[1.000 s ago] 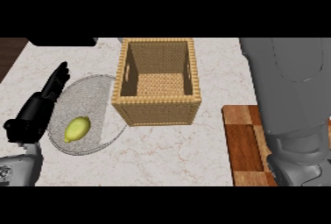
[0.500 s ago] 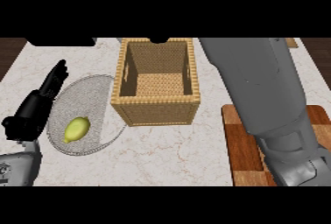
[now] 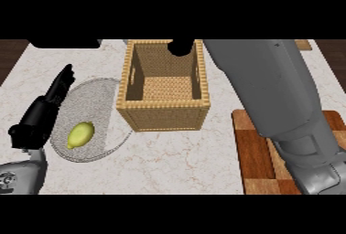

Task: Pick the bell pepper from the cutting board and place it in the basket

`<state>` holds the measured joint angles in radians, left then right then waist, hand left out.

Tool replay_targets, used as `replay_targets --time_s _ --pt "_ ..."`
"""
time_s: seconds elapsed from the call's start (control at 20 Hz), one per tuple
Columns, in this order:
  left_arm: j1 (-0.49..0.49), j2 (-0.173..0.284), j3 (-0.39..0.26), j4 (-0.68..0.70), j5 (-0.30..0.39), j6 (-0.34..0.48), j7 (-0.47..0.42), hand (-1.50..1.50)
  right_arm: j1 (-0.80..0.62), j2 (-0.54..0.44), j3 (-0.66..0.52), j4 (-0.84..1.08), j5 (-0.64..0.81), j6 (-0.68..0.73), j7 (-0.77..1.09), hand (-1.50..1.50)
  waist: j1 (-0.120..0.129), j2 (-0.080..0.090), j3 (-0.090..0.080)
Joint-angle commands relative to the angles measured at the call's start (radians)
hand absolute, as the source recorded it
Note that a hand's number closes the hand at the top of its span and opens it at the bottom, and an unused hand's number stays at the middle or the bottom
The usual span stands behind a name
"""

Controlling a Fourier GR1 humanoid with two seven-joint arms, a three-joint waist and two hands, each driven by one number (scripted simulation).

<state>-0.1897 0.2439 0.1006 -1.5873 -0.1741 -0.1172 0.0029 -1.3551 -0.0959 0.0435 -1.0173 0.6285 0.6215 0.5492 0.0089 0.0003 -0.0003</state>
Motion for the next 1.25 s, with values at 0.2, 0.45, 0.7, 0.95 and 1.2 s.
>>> replay_targets --time_s 0.2,0.45,0.7,0.95,1.2 --pt "0.006 -0.032 -0.018 -0.016 -0.009 0.009 0.027 0.0 0.034 0.061 -0.052 0.014 -0.059 -0.005 -0.007 -1.5 -0.002 -0.001 0.0" --pt "-0.002 0.003 0.019 0.001 0.002 -0.003 -0.01 0.0 0.066 0.087 -0.187 -0.043 -0.131 -0.176 -0.013 -1.5 -0.001 -0.002 0.001" --pt "-0.031 0.008 0.019 0.032 0.005 -0.016 -0.003 0.0 0.052 0.084 -0.318 -0.04 -0.141 -0.41 0.016 -1.5 -0.001 0.004 0.0" --pt "-0.027 -0.015 0.008 0.0 0.0 0.003 -0.001 0.0 0.034 -0.057 -0.446 0.032 -0.17 -0.481 -0.018 -1.5 0.008 0.006 0.001" --pt "-0.067 0.004 0.029 0.075 0.012 -0.018 -0.002 0.0 0.108 -0.152 -0.521 0.029 -0.217 -0.504 -0.078 -1.5 -0.009 0.005 0.001"
